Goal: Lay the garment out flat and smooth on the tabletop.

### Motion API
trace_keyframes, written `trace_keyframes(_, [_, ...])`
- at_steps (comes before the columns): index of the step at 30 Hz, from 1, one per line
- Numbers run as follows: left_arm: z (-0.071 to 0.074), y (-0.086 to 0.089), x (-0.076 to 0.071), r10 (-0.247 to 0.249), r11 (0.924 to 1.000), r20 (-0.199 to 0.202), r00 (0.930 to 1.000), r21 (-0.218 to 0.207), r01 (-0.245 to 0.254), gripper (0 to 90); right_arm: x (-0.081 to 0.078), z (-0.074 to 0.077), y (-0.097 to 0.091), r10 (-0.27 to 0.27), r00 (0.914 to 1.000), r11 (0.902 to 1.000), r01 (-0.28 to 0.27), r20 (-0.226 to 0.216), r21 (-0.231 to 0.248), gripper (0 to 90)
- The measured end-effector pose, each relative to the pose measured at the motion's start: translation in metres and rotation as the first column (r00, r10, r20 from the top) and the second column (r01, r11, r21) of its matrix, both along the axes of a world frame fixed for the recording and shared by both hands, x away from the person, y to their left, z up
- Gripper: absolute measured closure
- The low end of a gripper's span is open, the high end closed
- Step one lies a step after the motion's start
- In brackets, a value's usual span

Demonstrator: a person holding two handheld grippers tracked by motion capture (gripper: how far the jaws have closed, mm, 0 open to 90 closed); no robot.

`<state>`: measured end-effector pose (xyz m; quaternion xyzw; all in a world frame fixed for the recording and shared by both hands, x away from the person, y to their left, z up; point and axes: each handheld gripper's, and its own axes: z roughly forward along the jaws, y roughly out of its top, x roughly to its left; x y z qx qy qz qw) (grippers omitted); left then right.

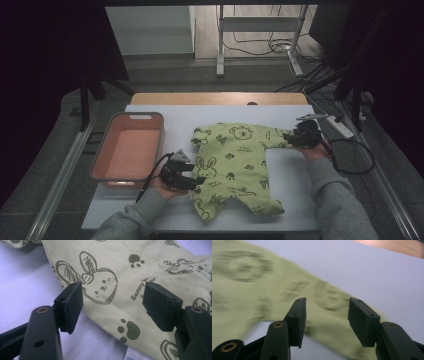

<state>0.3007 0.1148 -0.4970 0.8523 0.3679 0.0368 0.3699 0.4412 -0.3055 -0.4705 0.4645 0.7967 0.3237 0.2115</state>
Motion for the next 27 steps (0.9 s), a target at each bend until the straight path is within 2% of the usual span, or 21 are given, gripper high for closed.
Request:
trace_keyframes(2, [0.0, 0.0, 0.0, -0.002, 1.0, 0.001, 1.0, 0.001, 0.002, 32.9, -0.011, 0.0, 0.02, 0.062, 0.9979, 0.998, -0.062, -0.019, -0.01, 47.0])
trace_keyframes(4, [0.0, 0.0, 0.0, 0.001, 1.0, 0.002, 1.0, 0.001, -0.001, 32.8, -0.022, -0.006, 0.04, 0.109, 0.9924, 0.994, -0.11, -0.058, -0.007, 46.4])
trace_keyframes(9, [0.001, 0.002, -0.001, 0.003, 1.0, 0.003, 1.0, -0.003, -0.003, 32.8, -0.042, -0.021, 0.064, 0.155, 0.9797, 0.9868, -0.16, -0.127, -0.027, 42.6])
trace_keyframes(12, [0.001, 0.002, 0.0, 0.003, 1.0, 0.002, 1.0, -0.005, -0.003, 32.7, -0.053, -0.027, 0.069, 0.163, 0.9735, 0.9845, -0.171, -0.16, -0.037, 40.8])
trace_keyframes(16, [0.001, 0.002, 0.0, 0.005, 1.0, 0.001, 1.0, -0.006, -0.005, 32.6, -0.066, -0.028, 0.07, 0.154, 0.9713, 0.9867, -0.161, -0.182, -0.023, 39.6])
trace_keyframes(19, [0.001, 0.002, 0.0, 0.004, 1.0, 0.001, 1.0, -0.004, -0.004, 32.6, -0.077, -0.029, 0.071, 0.153, 0.966, 0.9873, -0.158, -0.208, -0.008, 39.3])
trace_keyframes(24, [0.001, 0.002, 0.0, 0.004, 1.0, 0.002, 1.0, -0.003, -0.004, 32.5, -0.093, -0.034, 0.074, 0.161, 0.959, 0.9855, -0.169, -0.233, -0.016, 40.1])
trace_keyframes(25, [0.001, 0.002, 0.0, 0.004, 1.0, 0.002, 1.0, -0.004, -0.004, 32.5, -0.096, -0.035, 0.075, 0.166, 0.9576, 0.985, -0.173, -0.236, -0.008, 41.2])
trace_keyframes(27, [0.001, 0.002, 0.0, 0.004, 1.0, 0.003, 1.0, -0.004, -0.004, 32.5, -0.101, -0.037, 0.078, 0.178, 0.957, 0.9819, -0.188, -0.229, -0.024, 44.4])
